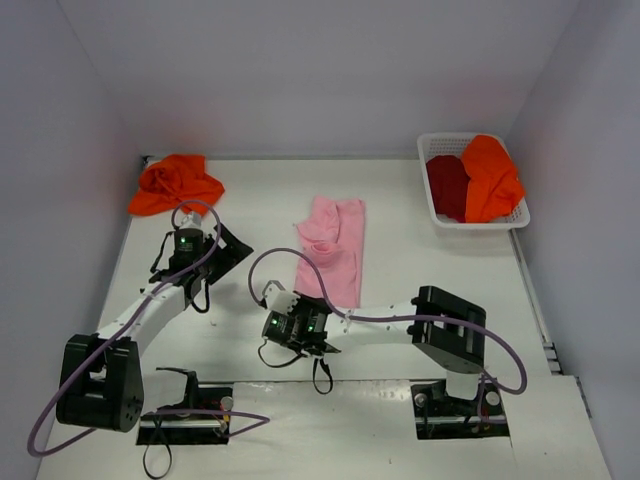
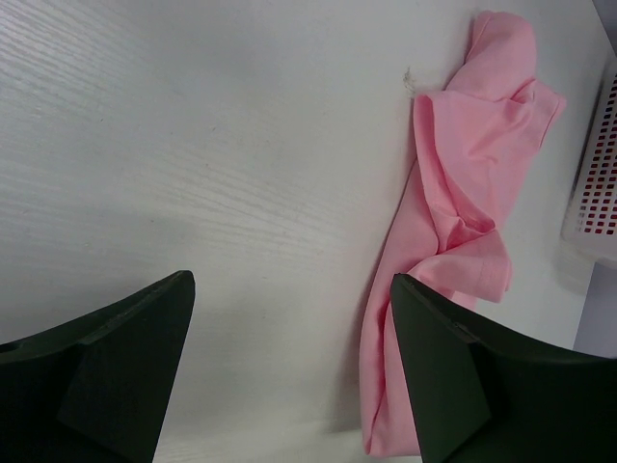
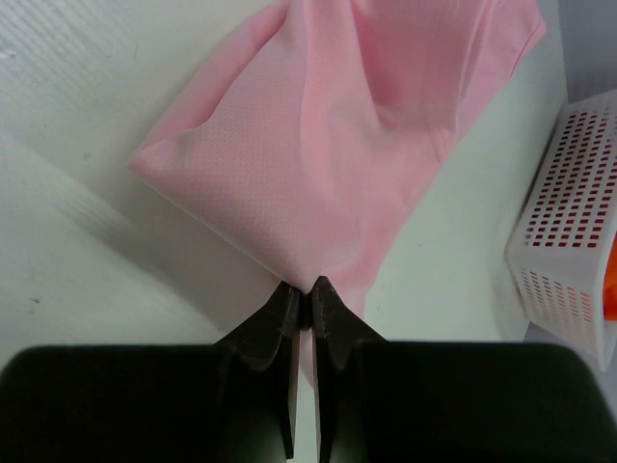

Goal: Fold and stack the t-shirts
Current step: Fold the tshirt

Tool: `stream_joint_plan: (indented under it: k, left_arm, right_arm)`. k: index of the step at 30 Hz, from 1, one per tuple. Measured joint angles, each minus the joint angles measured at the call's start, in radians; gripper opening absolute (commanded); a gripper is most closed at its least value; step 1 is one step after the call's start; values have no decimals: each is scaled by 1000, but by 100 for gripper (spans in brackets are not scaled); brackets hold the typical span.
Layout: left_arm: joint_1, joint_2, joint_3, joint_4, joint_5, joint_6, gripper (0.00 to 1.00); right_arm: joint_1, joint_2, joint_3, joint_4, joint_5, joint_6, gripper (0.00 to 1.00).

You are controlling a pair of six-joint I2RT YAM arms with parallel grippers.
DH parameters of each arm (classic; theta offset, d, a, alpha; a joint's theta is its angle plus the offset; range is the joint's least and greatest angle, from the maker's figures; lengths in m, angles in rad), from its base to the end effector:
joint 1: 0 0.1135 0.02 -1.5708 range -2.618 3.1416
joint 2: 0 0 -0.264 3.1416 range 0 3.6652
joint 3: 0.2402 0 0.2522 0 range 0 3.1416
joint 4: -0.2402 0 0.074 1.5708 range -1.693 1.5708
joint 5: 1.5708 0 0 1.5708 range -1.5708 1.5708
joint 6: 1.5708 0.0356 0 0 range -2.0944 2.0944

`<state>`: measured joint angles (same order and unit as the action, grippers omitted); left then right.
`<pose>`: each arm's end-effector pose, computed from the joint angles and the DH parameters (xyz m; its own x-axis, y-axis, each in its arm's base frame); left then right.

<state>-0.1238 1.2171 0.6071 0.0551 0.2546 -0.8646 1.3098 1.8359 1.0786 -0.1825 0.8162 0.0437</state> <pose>0.2528 -0.0405 0.2129 -0.5918 -0.6683 -0.4506 -0.1824 0.6556 -0.7328 0.1196 0.3473 0.1642 -0.2322 -0.7535 -0.6151 -0.5412 0.6255 -0.5619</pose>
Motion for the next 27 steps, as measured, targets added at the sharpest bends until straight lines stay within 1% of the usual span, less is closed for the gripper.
stream_joint_plan:
  k: [9, 27]
  left_arm:
    - [0, -16, 0, -6, 0, 0, 77]
    - [0, -31, 0, -16, 0, 0, 77]
  right_arm:
    - [-31, -63, 27, -10, 22, -33, 0]
    - [-131, -74, 109, -20, 25, -122, 0]
